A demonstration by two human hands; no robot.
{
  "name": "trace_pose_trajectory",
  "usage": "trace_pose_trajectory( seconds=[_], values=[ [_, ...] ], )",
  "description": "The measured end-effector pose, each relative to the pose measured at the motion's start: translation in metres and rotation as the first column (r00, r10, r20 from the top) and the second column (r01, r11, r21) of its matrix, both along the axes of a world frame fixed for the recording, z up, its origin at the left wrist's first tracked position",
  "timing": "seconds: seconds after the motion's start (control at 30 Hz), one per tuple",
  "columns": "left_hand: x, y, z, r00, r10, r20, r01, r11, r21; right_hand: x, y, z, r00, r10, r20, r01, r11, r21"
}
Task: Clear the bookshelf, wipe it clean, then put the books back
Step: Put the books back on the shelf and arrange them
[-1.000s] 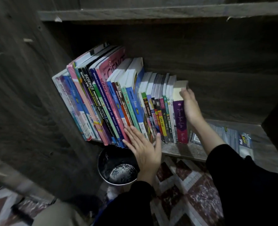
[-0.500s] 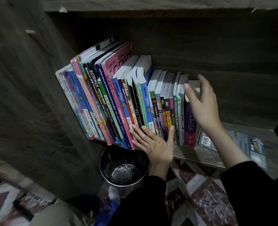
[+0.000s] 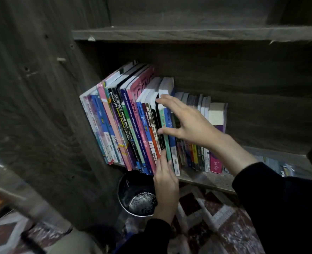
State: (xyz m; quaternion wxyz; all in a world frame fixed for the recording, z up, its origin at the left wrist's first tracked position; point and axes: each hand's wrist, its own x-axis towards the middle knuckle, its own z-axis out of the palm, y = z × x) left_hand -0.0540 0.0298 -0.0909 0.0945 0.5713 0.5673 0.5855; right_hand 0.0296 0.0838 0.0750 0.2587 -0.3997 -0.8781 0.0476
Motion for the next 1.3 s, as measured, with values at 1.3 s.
trace_pose_trajectory(
  seconds=[1.3],
  values=[
    [-0.029,-0.003,0.016,0.999,-0.003,0.039,0.012,0.968,-0.249,0.055,0.019,-0.061,0.469,-0.746,-0.473,0.33,0.645,-0.689]
  ],
)
